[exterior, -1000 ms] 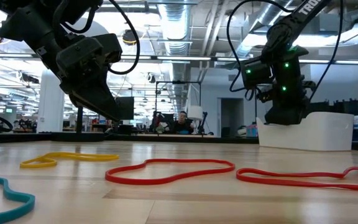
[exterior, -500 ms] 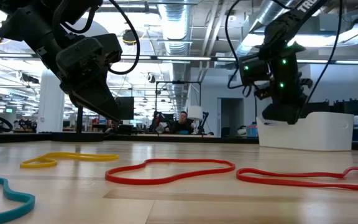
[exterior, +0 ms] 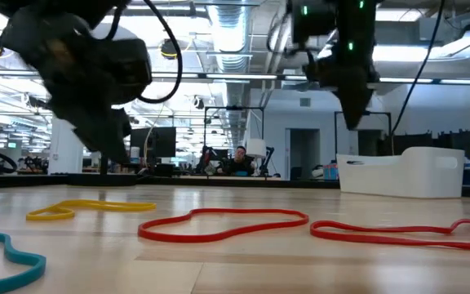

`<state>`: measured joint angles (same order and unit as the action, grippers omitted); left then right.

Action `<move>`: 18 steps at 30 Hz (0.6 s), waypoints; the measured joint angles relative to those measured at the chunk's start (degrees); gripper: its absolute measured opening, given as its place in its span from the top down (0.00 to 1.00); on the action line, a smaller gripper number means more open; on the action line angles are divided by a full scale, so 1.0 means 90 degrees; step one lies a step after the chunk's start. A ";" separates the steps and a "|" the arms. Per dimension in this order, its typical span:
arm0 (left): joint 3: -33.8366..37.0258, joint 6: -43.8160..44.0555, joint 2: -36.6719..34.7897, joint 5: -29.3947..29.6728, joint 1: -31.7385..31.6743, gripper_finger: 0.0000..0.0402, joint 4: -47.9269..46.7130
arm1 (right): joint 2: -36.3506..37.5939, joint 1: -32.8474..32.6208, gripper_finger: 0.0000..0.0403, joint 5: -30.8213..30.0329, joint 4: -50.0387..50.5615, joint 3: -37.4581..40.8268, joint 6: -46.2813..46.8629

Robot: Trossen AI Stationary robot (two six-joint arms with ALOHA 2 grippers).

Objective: Pick and place items into bin
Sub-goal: Put the left yellow rubber band into the white bin

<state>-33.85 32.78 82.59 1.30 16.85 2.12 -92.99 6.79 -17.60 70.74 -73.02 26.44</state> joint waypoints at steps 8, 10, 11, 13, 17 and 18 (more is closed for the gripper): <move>0.0000 -0.0358 0.0000 0.0185 0.0598 0.81 -0.0052 | 0.0002 -0.1551 0.78 0.0192 -0.1594 -0.0085 -0.1067; 0.0000 -0.0285 0.0000 0.0438 0.0675 0.81 -0.0276 | -0.0007 -0.1881 0.78 0.0532 -0.2144 -0.0032 -0.1553; 0.0000 -0.0191 0.0000 0.0492 0.0693 0.81 -0.0404 | -0.0007 -0.2037 0.78 0.0857 -0.2411 -0.0010 -0.1872; 0.0000 0.0064 0.0000 0.0516 0.0718 0.81 -0.0696 | -0.0007 -0.2289 0.78 0.1802 -0.2893 0.0019 -0.2581; 0.0000 0.0527 0.0000 0.0610 0.0757 0.81 -0.1082 | -0.0007 -0.2578 0.78 0.3501 -0.3597 0.0028 -0.3583; 0.0000 0.0564 0.0000 0.0614 0.0773 0.81 -0.1122 | -0.0007 -0.2598 0.78 0.3736 -0.3666 0.0028 -0.3725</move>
<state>-33.85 37.86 82.59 6.83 23.80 -7.98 -93.06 -16.59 16.02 37.75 -72.78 -7.08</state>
